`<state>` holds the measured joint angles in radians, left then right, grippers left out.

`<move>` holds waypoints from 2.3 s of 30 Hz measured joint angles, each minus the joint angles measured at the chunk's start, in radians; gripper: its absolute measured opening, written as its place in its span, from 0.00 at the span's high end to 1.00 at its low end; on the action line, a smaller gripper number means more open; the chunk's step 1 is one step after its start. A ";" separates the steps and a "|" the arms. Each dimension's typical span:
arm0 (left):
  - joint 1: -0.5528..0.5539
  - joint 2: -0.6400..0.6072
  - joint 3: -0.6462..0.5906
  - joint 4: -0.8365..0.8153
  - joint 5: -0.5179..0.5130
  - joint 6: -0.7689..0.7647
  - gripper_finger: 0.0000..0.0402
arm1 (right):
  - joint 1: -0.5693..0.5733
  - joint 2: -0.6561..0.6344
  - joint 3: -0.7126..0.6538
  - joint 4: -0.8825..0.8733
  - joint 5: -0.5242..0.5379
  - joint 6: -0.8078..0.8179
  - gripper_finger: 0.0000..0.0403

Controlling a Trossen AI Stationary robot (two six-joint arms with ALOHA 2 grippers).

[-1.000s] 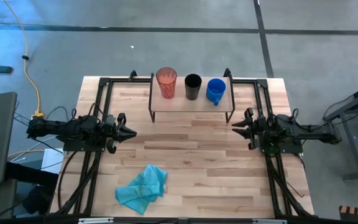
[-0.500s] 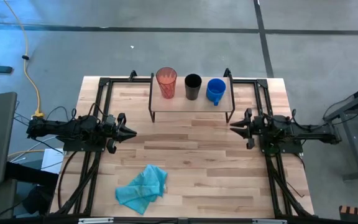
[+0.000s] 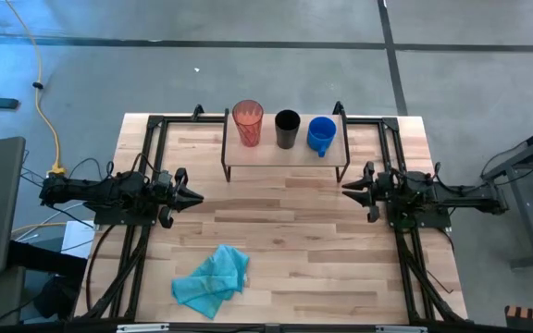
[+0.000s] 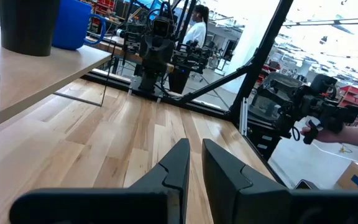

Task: Stack small to large cups/mugs on shelf
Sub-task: Return to Home Position

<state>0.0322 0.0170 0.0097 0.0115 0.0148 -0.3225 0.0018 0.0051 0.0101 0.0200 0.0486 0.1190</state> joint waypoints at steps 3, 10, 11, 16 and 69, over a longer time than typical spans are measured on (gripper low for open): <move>0.000 0.000 0.000 0.000 0.000 0.000 0.92 | 0.000 0.000 0.000 0.000 0.000 0.013 0.80; 0.000 0.000 0.000 0.000 -0.002 0.070 0.92 | 0.000 0.000 0.000 -0.009 -0.054 0.045 0.80; 0.000 0.000 0.000 0.000 -0.012 0.093 0.92 | 0.000 0.000 0.000 -0.009 -0.063 0.041 0.80; 0.000 0.000 0.000 0.014 -0.083 0.150 0.92 | 0.000 0.000 0.000 -0.009 -0.077 0.039 0.80; 0.000 -0.011 0.000 0.007 -0.058 0.277 0.92 | 0.000 0.000 0.000 -0.009 -0.079 0.064 0.80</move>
<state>0.0322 0.0062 0.0101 0.0185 -0.0429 -0.0459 0.0021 0.0051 0.0101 0.0110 -0.0304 0.1829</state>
